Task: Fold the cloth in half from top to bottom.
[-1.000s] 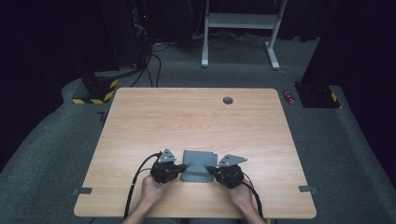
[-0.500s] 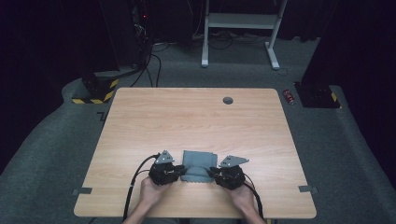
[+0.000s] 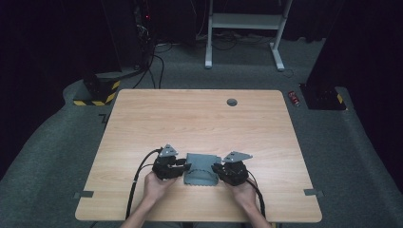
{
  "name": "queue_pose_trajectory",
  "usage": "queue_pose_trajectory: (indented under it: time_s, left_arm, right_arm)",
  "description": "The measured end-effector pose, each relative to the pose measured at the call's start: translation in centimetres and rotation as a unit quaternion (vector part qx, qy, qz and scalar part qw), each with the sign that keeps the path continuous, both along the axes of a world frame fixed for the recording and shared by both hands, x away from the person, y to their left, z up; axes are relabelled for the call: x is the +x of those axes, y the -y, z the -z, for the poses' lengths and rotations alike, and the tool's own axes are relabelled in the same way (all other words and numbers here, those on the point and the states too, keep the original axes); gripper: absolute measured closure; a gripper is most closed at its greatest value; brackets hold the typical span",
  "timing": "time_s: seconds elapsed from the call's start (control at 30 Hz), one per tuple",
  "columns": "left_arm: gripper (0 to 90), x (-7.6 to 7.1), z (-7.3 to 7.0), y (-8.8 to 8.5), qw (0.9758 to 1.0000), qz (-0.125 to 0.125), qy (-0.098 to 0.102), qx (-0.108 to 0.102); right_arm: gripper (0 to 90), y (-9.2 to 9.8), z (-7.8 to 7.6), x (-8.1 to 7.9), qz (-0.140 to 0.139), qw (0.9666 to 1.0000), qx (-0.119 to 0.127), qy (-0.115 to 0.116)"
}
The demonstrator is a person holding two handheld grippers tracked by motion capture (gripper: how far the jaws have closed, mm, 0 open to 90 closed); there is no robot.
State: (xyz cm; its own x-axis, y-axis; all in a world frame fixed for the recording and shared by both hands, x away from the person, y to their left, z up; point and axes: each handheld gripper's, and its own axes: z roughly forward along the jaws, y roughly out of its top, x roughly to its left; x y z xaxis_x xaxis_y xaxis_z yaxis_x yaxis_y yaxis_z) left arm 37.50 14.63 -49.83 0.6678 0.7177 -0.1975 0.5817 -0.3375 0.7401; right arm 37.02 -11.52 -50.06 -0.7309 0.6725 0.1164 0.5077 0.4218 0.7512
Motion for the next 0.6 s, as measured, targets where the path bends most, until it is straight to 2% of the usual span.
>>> queue_pose_trajectory:
  time_s: [0.13,0.33,0.37,0.57,0.6]
  left_arm:
    - [62.1,-0.4,0.6,0.6,0.9998,0.014,-0.007,0.01]
    - [60.0,-1.8,1.0,0.4,0.9994,0.029,-0.014,0.015]
    - [59.7,-2.2,1.3,0.3,0.9991,0.034,-0.015,0.023]
    - [58.2,-3.3,1.6,-0.1,0.9981,0.041,-0.008,0.045]
    - [58.0,-3.6,1.8,-0.2,0.9983,0.041,-0.007,0.042]
  right_arm:
    - [79.8,-0.5,0.5,-0.3,-0.007,0.9999,-0.01,-0.003]
    - [76.8,-0.5,1.0,-1.4,-0.019,0.9996,-0.019,-0.006]
    - [74.4,-0.5,1.1,-1.9,-0.022,0.9995,-0.023,-0.004]
    - [70.8,-0.7,1.6,-2.7,-0.026,0.9986,-0.045,0.008]
    - [70.3,-0.7,1.7,-2.8,-0.026,0.9985,-0.048,0.009]
